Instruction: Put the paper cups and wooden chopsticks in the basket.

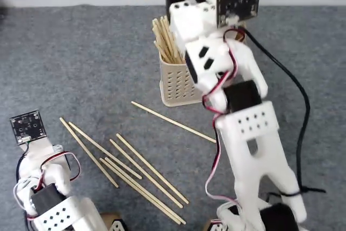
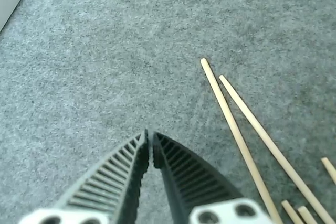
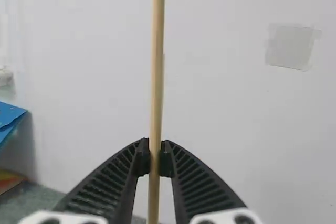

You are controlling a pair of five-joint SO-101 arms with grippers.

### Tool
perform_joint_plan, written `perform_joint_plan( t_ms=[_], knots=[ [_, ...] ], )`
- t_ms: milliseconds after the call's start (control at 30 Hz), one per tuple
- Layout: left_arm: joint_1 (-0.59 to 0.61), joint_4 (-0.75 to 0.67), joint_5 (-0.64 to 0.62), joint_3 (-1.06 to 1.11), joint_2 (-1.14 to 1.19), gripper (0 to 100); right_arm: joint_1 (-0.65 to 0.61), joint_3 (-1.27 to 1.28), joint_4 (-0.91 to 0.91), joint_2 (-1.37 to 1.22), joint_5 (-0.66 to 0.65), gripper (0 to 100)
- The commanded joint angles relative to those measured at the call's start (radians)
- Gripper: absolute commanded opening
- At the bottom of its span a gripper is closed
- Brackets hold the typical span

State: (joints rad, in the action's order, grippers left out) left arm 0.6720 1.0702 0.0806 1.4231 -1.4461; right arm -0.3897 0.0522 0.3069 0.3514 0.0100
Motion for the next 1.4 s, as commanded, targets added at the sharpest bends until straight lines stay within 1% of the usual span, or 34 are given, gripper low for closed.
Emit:
perform_joint_plan(
  t_ms=[0, 100, 267, 400, 467, 600, 667, 767, 967, 1067, 1300, 1367],
  knots=[
    [-0.006, -0.020, 0.006, -0.007, -0.012, 1, 0.030, -0.051, -0.065, -0.047, -0.005, 0.8],
    [-0.006, -0.020, 0.006, -0.007, -0.012, 1, 0.030, -0.041, -0.073, -0.099, -0.008, 0.8],
    [-0.006, -0.020, 0.006, -0.007, -0.012, 1, 0.030, 0.063, -0.133, -0.120, -0.011, 2.4],
    [-0.006, -0.020, 0.006, -0.007, -0.012, 1, 0.030, 0.129, -0.131, -0.099, -0.011, 15.1],
    [-0.006, -0.020, 0.006, -0.007, -0.012, 1, 0.030, 0.157, -0.131, -0.076, -0.011, 19.1],
    [-0.009, -0.021, 0.006, -0.007, -0.012, 1, 0.025, 0.181, -0.125, -0.019, -0.011, 18.4],
    [-0.029, -0.029, 0.006, 0.002, -0.012, 1, 0.022, 0.192, -0.117, 0.013, -0.011, 17.3],
    [-0.038, -0.035, 0.008, 0.008, -0.012, 1, -0.001, 0.192, -0.001, 0.064, -0.011, 15.0],
    [-0.038, -0.035, 0.008, 0.008, -0.012, 1, -0.074, 0.192, 0.375, 0.136, -0.011, 14.0],
    [-0.040, -0.035, 0.008, 0.008, -0.012, 1, -0.119, 0.192, 0.535, 0.142, -0.011, 14.0],
    [-0.040, -0.035, 0.008, 0.008, -0.012, 1, -0.219, 0.196, 0.840, 0.137, -0.014, 13.9],
    [-0.041, -0.035, 0.008, 0.008, -0.012, 1, -0.242, 0.207, 0.889, 0.120, -0.057, 13.9]
  ],
)
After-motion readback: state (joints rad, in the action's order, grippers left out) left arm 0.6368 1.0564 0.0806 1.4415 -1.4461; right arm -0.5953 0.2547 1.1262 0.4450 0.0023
